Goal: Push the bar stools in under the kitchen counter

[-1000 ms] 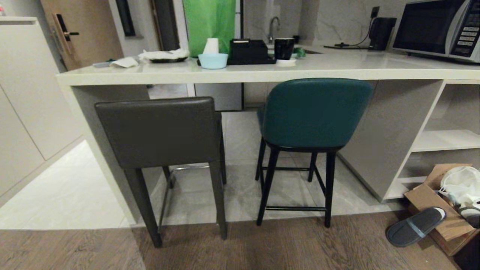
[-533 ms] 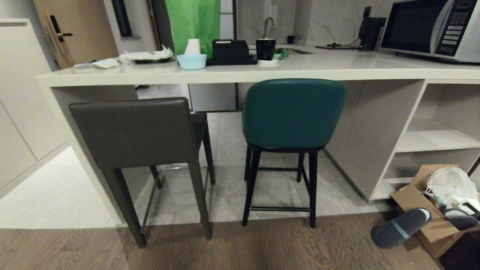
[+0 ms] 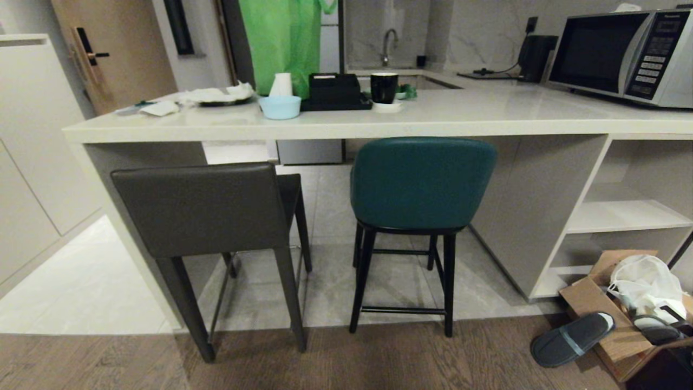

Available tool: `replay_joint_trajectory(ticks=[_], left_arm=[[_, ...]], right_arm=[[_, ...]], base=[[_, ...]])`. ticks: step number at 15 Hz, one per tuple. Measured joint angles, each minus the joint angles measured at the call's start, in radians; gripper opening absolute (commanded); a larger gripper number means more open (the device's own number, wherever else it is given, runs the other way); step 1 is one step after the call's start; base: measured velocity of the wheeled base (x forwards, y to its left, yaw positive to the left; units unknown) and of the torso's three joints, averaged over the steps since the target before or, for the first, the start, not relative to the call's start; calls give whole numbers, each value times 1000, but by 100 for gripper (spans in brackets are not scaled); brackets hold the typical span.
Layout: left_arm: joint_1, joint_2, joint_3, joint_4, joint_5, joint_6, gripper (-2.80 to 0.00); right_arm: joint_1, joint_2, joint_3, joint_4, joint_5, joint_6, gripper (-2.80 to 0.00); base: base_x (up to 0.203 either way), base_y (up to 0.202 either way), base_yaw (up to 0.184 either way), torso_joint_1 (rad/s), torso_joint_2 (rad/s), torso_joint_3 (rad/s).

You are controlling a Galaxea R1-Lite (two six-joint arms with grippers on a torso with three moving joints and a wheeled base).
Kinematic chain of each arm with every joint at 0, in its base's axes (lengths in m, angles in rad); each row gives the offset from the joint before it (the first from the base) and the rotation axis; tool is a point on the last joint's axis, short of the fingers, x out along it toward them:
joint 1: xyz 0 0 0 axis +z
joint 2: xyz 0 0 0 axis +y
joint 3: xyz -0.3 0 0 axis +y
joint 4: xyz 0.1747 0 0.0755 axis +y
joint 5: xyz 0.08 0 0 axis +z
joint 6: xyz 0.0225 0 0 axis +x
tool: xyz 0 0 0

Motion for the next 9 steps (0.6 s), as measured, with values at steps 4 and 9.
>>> replay_joint_trajectory(ticks=[4, 9], left_arm=[[1, 0, 0, 3, 0, 0, -280], [1, 0, 0, 3, 0, 0, -280]], right_arm=[[0, 0, 0, 1, 0, 0, -280], [0, 0, 0, 2, -1, 1, -280]], base=[[0, 0, 0, 37, -107, -65], [0, 0, 0, 0, 0, 0]])
